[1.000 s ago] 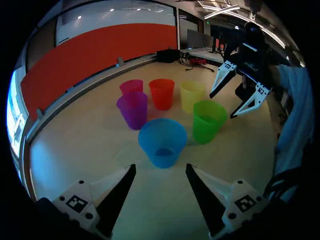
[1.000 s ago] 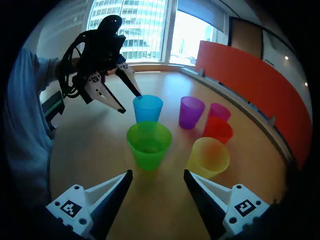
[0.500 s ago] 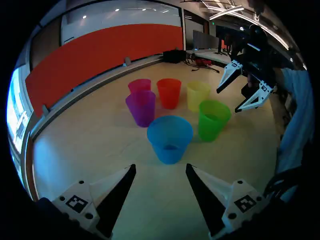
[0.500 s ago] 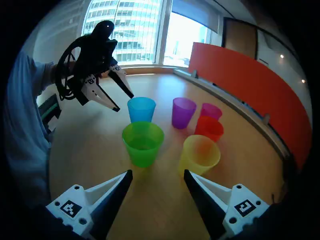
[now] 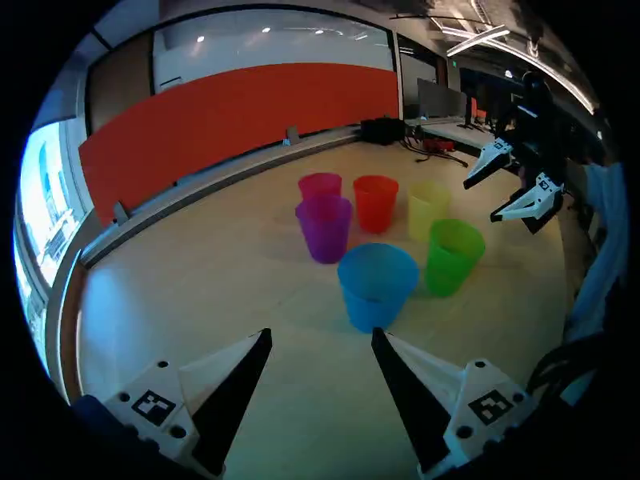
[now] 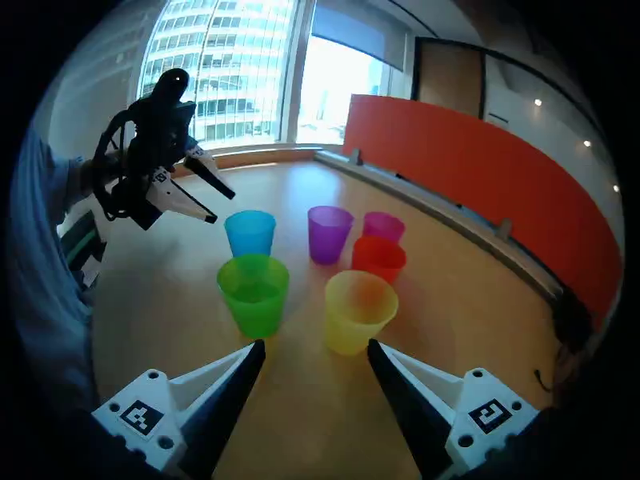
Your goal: Pour water
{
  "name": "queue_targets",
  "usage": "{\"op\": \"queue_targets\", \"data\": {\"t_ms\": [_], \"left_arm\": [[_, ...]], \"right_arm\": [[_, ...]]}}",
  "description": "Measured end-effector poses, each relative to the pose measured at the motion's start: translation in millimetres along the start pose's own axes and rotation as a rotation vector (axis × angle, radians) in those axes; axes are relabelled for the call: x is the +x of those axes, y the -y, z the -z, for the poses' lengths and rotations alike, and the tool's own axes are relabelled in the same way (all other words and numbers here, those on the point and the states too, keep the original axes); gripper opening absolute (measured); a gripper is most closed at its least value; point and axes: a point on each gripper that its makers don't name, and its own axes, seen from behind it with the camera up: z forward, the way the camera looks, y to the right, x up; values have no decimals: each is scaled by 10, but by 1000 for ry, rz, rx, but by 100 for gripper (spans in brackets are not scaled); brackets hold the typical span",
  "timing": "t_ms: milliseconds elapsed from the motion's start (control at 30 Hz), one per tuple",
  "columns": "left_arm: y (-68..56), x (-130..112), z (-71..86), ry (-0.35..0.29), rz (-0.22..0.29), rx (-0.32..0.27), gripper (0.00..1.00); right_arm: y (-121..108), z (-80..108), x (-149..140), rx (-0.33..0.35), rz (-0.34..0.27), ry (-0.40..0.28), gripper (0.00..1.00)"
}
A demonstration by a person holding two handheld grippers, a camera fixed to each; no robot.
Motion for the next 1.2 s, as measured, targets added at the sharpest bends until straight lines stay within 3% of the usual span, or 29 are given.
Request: {"op": "queue_targets", "data": {"t_ms": [500,700,1200], "left_arm": [[285,193,124,-107,81,103,93],[441,274,162,-147,82,161,93],[720,657,357,-319,129,286,92]], "right_arm": [[-301,219,99,-130,-92,-84,100],[-449,264,182,-189,-127,-126,100],[-910,444,508,-388,-189,-275,100]]}}
